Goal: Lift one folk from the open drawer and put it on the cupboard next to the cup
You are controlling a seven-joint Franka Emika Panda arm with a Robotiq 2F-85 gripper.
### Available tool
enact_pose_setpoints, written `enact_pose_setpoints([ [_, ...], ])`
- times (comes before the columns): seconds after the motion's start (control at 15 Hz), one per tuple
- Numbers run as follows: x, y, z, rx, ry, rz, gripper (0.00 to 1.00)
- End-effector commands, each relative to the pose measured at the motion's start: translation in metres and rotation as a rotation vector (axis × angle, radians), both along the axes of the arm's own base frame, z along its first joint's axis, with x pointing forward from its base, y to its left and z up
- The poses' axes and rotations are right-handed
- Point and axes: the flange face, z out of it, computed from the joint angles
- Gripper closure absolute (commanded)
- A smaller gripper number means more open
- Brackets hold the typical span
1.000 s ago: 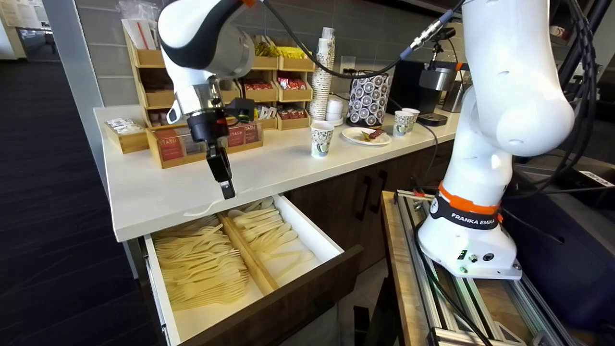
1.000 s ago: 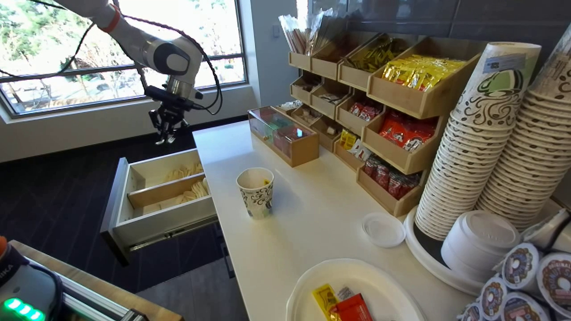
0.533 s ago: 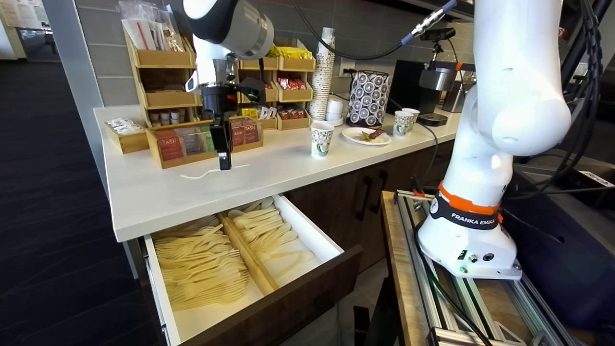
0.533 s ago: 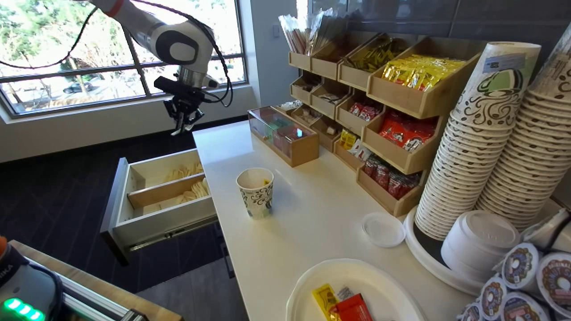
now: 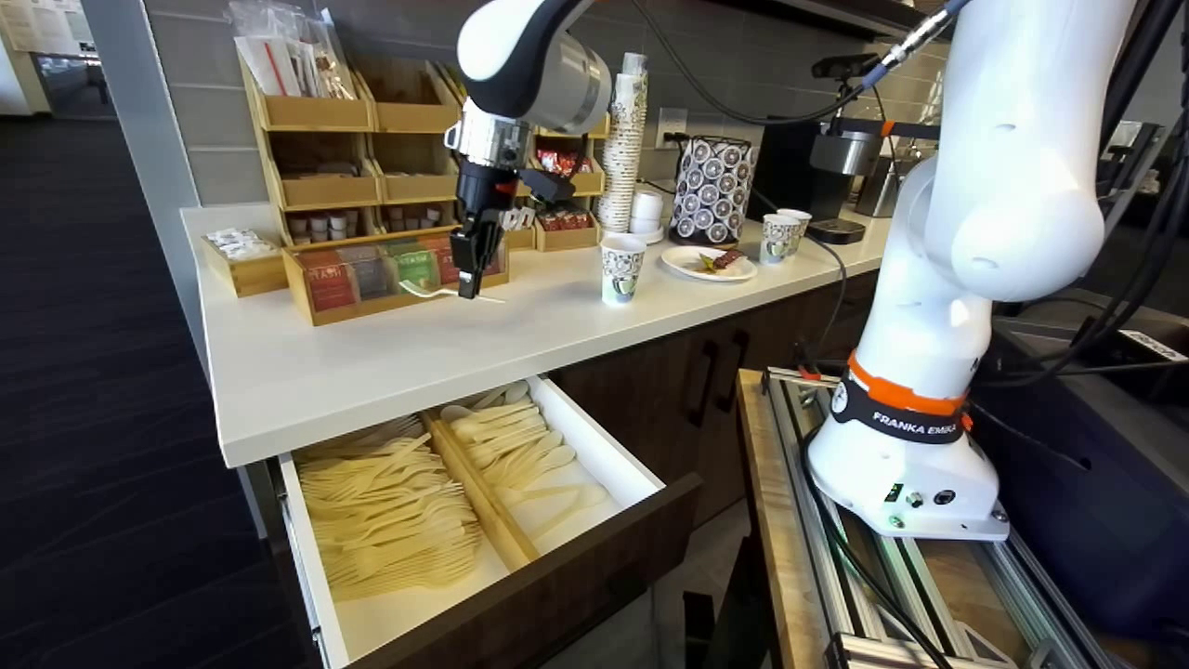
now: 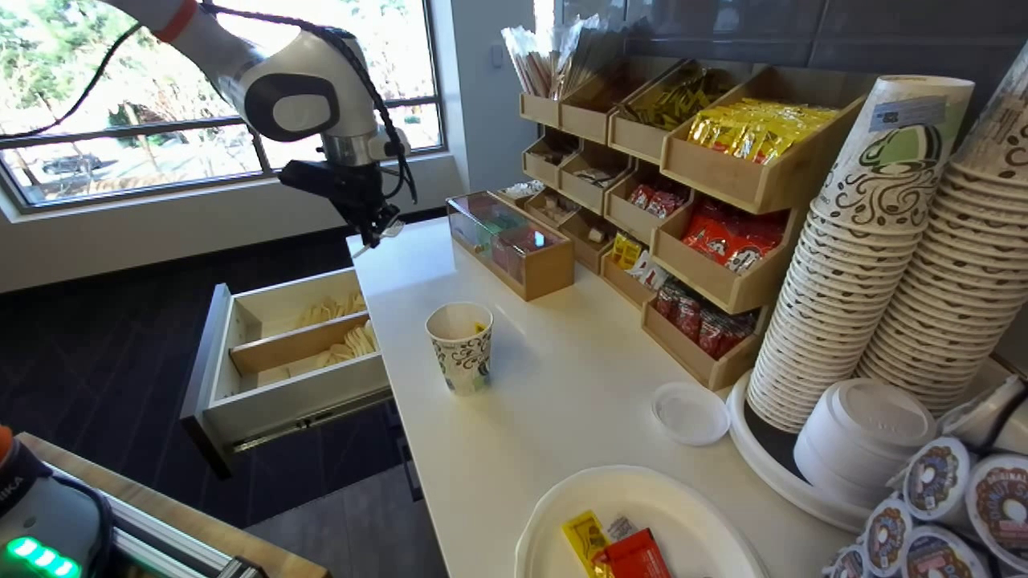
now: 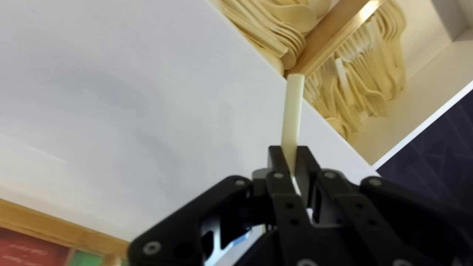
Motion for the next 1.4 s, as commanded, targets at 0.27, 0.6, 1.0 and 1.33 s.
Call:
enact_pose_setpoints([
  [0.27, -0.069, -0.048, -0.011, -0.183, -0.050, -0.350, 0.97],
  [0.6, -0.081, -0.098, -0.022, -0.289, -0.011, -0.594, 0.97],
  [1.0, -0.083, -0.110, -0.017, -0.306, -0.019, -0.620, 0.87],
  [1.33, -0.081, -0.114, -0.016, -0.293, -0.002, -0.632, 0.97],
])
